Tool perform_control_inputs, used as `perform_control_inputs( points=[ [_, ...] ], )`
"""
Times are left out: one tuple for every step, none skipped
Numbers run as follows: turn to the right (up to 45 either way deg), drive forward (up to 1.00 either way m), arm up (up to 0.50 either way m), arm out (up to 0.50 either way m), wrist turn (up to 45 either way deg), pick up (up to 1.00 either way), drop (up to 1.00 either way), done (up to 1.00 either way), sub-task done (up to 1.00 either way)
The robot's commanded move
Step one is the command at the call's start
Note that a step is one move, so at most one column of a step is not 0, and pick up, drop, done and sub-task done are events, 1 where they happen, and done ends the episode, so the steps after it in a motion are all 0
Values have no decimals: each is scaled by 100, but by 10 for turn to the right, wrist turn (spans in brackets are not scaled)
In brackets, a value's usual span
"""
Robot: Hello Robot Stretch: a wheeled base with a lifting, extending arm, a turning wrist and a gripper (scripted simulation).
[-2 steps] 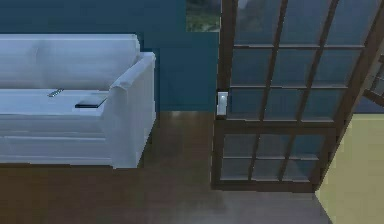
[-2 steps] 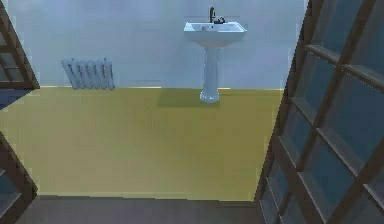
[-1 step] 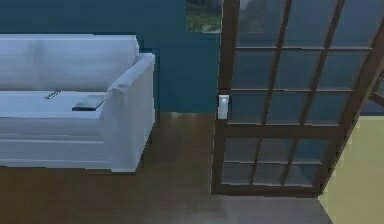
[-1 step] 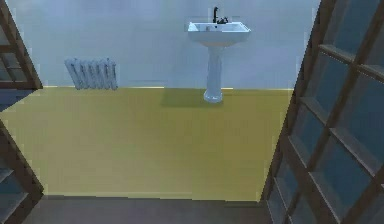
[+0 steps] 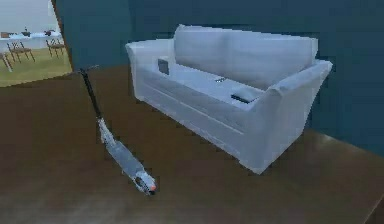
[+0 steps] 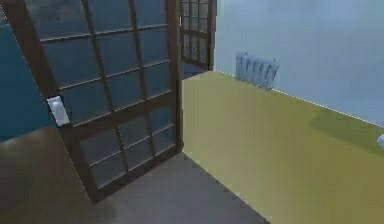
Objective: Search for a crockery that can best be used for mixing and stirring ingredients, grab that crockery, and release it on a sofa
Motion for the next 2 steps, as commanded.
perform_control_inputs(
  points=[
    [-270,0,0,0,0,0,0,0,0],
    [0,15,0,0,0,0,0,0,0]
  ],
)
